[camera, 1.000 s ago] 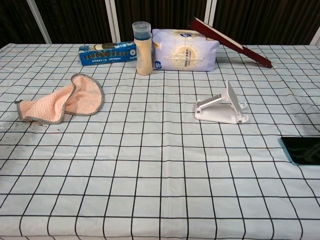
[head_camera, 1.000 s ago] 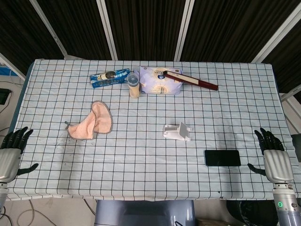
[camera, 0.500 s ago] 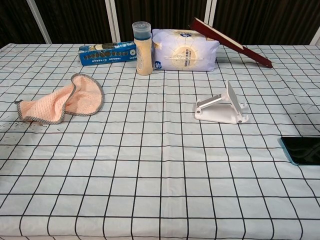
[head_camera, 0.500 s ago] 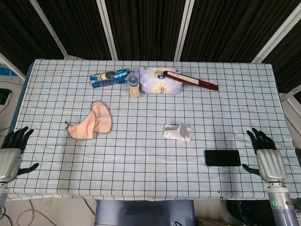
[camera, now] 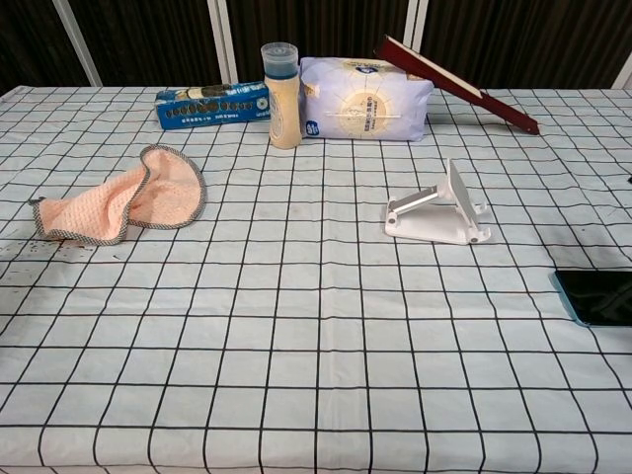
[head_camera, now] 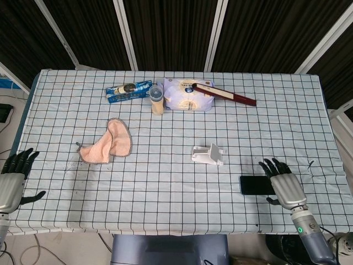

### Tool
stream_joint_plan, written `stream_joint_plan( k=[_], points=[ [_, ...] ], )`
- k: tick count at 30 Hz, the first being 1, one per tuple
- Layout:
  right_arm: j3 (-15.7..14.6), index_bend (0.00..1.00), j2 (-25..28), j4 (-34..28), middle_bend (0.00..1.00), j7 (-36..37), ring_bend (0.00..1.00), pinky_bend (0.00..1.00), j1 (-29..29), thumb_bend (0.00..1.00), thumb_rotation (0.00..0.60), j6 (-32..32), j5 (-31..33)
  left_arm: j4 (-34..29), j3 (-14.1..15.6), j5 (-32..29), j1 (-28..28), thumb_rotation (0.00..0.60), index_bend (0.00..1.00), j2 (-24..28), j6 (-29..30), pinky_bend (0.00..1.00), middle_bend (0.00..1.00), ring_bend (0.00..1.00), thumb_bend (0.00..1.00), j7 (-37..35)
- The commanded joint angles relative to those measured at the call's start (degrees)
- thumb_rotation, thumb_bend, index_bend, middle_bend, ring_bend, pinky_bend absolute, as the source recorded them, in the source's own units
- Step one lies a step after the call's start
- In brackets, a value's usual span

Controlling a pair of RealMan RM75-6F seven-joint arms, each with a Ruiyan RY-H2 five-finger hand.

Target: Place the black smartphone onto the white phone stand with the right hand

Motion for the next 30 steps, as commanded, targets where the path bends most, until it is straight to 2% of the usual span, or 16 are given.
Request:
stream_joint_plan(
  k=[1,11,15,30],
  points=[
    [0.04,0.13,-1.61,0.85,0.11,-1.4,0.03,0.14,1.3,0.17,0.6,-2.01,1.67,-0.01,0.05,0.1,-0.04,0.6,0.0,0.04,-0.05,0.0,0.0,0.0,0.0,-0.06],
    [1.15,0.2,-5.87,3.3,0.2,-4.45,0.08,0.14,3.93,0.17,0.6,-5.2,6.13,-0.25,0.05,-0.19,-0.17,0.6,0.0,0.35,-0.49,0.0,0.0,0.0,0.0,-0.59],
    [1.16,0.2,-7.18,4.66,0.2,-5.83,0.08,0.14,4.57,0.17,0.6,-5.92,7.72,-0.3,0.06,-0.3,-0.24,0.6,0.0,0.48,-0.7,0.0,0.0,0.0,0.0,-0.84],
    [0.95,0.27,-9.15,7.01,0.25,-7.89,0.1,0.14,5.42,0.17,0.6,-6.93,12.67,-0.53,0.04,-0.73,-0.45,0.6,0.0,0.68,-1.25,0.0,0.0,0.0,0.0,-1.06]
  ],
)
